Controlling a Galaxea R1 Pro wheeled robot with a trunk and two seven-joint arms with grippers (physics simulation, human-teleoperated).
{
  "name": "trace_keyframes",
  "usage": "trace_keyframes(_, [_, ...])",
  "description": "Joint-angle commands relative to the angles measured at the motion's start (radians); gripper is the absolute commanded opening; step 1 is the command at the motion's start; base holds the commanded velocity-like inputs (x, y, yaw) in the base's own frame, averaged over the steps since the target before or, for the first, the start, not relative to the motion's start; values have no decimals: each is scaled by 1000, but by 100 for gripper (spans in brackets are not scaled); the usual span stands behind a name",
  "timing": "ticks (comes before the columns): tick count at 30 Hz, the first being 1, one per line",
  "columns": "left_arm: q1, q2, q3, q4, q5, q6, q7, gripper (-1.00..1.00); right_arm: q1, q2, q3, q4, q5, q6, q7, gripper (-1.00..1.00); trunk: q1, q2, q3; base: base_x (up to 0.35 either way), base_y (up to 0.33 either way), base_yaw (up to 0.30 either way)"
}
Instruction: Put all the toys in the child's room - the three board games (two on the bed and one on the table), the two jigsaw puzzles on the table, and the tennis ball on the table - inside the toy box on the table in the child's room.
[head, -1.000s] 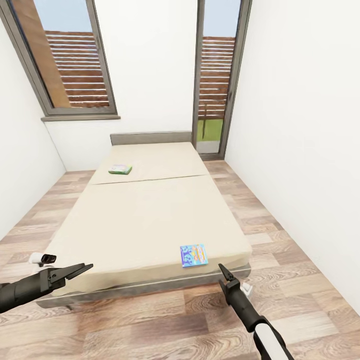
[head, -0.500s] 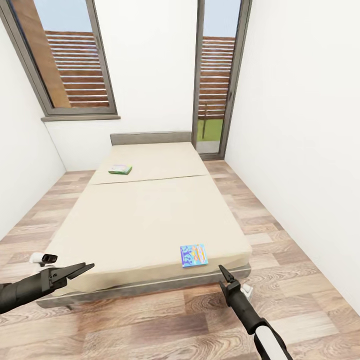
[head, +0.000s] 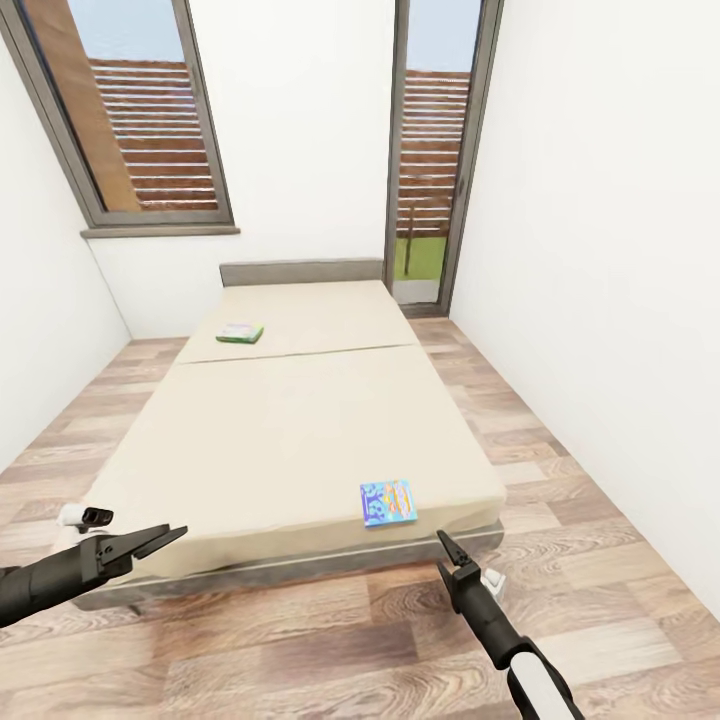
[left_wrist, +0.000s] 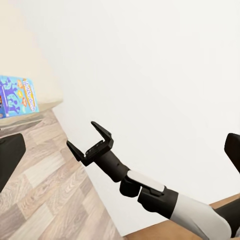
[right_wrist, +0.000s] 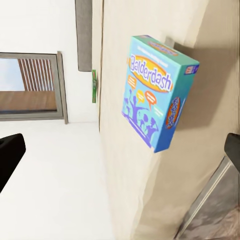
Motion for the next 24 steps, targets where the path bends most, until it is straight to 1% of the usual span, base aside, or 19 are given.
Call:
trace_keyframes(1, [0, 0, 5, 0, -1, 11, -4, 100, -1, 1, -4, 0, -8, 9, 0, 100, 4, -8, -4, 0, 0, 0])
trace_keyframes(5, [0, -2, 16, 0, 0, 11, -4, 100, 0, 1, -4, 0, -8, 9, -1, 100, 19, -36, -17, 0, 0, 0])
trace_keyframes(11, [0, -4, 23, -1, 0, 11, -4, 100, -1, 0, -3, 0, -7, 9, -2, 100, 42, -78, -35, 0, 0, 0])
trace_keyframes(24, [0, -4, 25, -1, 0, 10, -4, 100, -1, 1, -2, 0, -5, 9, -2, 100, 92, -169, -76, 0, 0, 0])
